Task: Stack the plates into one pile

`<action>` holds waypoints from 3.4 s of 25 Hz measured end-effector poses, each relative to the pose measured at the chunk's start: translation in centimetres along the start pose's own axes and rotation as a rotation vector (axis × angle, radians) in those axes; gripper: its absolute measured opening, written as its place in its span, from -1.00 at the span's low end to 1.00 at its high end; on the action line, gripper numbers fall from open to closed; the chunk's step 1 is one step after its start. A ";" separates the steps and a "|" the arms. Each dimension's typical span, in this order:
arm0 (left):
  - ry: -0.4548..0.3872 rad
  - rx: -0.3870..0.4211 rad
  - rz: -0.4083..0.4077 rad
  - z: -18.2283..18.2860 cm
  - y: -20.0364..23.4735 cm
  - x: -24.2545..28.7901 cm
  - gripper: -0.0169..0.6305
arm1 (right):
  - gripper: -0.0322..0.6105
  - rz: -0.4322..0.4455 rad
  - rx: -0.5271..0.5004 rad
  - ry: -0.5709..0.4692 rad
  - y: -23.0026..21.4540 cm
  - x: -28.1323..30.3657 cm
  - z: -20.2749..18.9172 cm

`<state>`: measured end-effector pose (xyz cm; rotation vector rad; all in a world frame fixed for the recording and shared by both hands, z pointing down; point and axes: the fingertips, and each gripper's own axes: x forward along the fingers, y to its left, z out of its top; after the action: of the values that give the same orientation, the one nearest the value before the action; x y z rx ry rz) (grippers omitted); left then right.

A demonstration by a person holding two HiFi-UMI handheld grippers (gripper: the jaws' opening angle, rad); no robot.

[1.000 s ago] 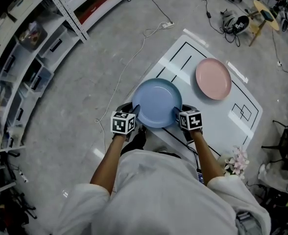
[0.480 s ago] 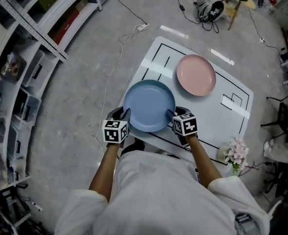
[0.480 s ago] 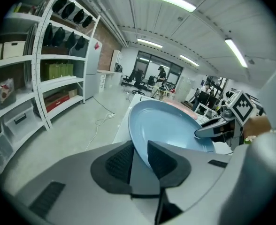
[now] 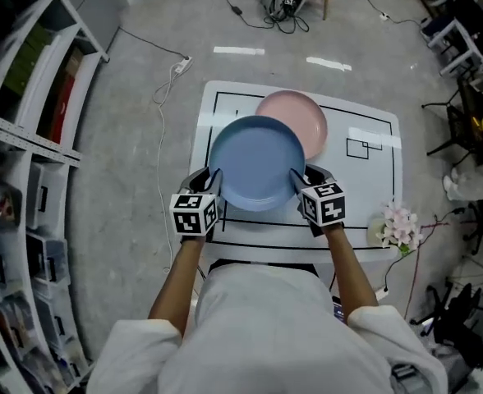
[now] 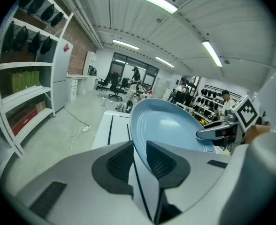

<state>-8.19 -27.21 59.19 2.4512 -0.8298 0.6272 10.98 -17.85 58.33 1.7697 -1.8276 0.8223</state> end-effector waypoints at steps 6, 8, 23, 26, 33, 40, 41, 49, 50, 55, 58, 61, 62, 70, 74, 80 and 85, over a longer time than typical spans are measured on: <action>0.018 0.090 -0.100 5.5 -3.4 7.6 -0.68 | -0.48 -0.124 0.110 -0.029 -6.9 -0.8 1.4; 0.028 0.107 -0.111 6.7 -4.4 10.2 -0.68 | -0.47 -0.143 0.138 -0.033 -9.1 -0.5 1.7; 0.178 0.197 -0.050 7.8 -6.0 23.7 -0.71 | -0.42 -0.188 0.127 0.086 -19.8 6.5 0.9; 0.187 0.191 -0.038 7.5 -5.5 24.3 -0.71 | -0.40 -0.204 0.119 0.117 -19.9 7.4 0.3; 0.178 0.204 -0.027 7.4 -5.5 24.4 -0.72 | -0.26 -0.196 0.112 0.128 -19.7 7.5 -0.4; 0.174 0.227 -0.012 6.9 -4.9 22.3 -0.60 | -0.19 -0.226 0.115 0.076 -19.1 5.2 0.1; 0.163 0.229 -0.012 7.0 -4.9 21.8 -0.60 | -0.19 -0.235 0.114 0.061 -19.0 4.6 0.4; -0.061 0.360 -0.139 11.4 -8.2 15.4 -0.74 | -0.45 -0.351 0.073 -0.107 -17.4 -3.4 4.4; -0.088 0.388 -0.152 12.1 -8.7 14.2 -0.77 | -0.51 -0.373 0.071 -0.130 -17.1 -4.6 4.9; -0.209 0.451 -0.178 15.8 -10.5 7.9 -0.87 | -0.85 -0.437 0.024 -0.274 -14.8 -11.5 7.7; -0.283 0.472 -0.173 17.8 -11.5 4.3 -0.89 | -0.86 -0.443 -0.066 -0.334 -12.5 -15.2 9.6; -0.344 0.497 -0.175 19.4 -12.4 0.7 -0.89 | -0.86 -0.435 -0.124 -0.384 -9.7 -18.1 11.4; -0.361 0.510 -0.175 19.9 -12.8 -0.4 -0.89 | -0.86 -0.422 -0.125 -0.405 -9.0 -19.0 11.9; -0.467 0.659 -0.196 22.5 -16.0 -7.9 -0.89 | -0.86 -0.425 -0.246 -0.507 -3.7 -24.2 15.7; -0.501 0.667 -0.212 23.0 -17.3 -10.1 -0.89 | -0.86 -0.415 -0.250 -0.512 -2.4 -25.1 15.5; -0.559 0.671 -0.233 23.2 -18.8 -12.1 -0.89 | -0.86 -0.418 -0.257 -0.518 -1.4 -26.4 15.4; -0.532 0.680 -0.232 22.4 -18.7 -12.1 -0.89 | -0.86 -0.409 -0.265 -0.514 -1.0 -26.0 15.3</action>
<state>1.30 -21.40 29.60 3.3592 -0.5446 0.1697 14.84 -9.88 29.49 2.1941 -1.6607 -0.0389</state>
